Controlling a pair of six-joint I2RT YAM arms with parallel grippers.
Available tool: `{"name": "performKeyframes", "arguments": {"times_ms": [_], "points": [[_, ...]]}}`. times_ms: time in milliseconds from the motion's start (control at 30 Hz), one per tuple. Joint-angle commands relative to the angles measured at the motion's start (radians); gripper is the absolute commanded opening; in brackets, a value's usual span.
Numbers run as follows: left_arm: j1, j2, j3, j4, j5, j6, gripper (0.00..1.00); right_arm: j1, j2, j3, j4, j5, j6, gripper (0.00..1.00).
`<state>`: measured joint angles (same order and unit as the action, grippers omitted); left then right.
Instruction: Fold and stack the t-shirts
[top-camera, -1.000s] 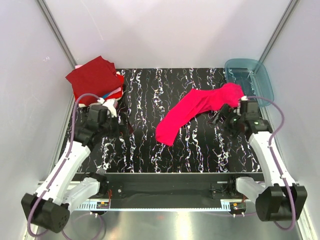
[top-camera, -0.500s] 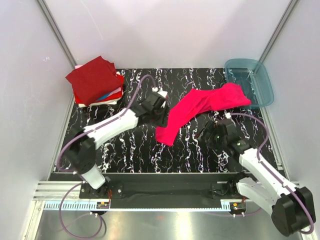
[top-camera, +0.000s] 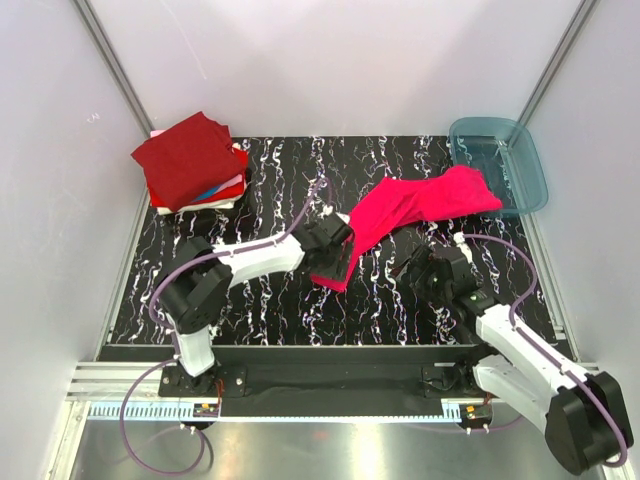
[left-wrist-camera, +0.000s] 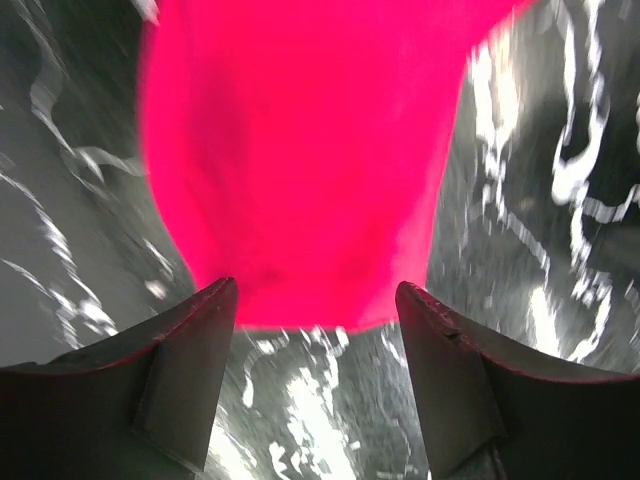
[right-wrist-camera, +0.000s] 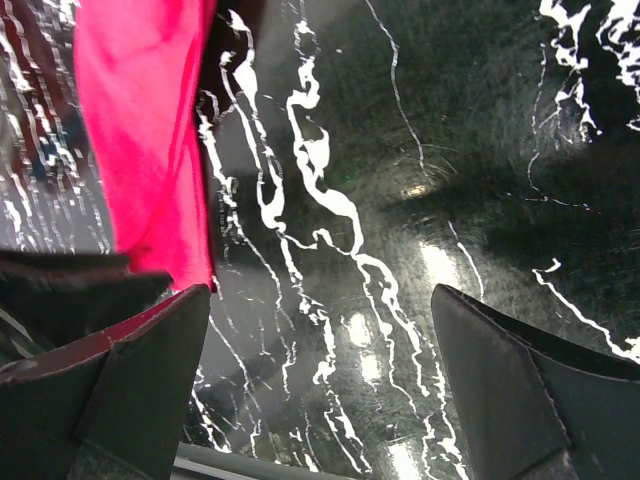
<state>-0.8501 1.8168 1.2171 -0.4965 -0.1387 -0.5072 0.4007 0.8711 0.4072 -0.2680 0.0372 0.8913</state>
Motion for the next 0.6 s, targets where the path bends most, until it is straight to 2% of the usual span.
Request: {"name": "performKeyframes", "arguments": {"times_ms": [0,200,467,567], "points": [[-0.082,-0.050,-0.027,0.087,-0.048,-0.033,0.67,0.009,0.029,0.025,0.046,0.027,0.009,1.00],[-0.158,0.051,0.064,0.009,-0.165,-0.011,0.57,0.009,-0.015,0.004,0.050,0.032,0.018,1.00],[-0.172,0.134,0.107,-0.045,-0.219,-0.013,0.57,0.009,-0.011,0.004,0.053,0.024,0.015,1.00],[-0.172,0.173,0.134,-0.060,-0.222,-0.010,0.47,0.010,-0.015,0.002,0.053,0.023,0.015,1.00]]}}
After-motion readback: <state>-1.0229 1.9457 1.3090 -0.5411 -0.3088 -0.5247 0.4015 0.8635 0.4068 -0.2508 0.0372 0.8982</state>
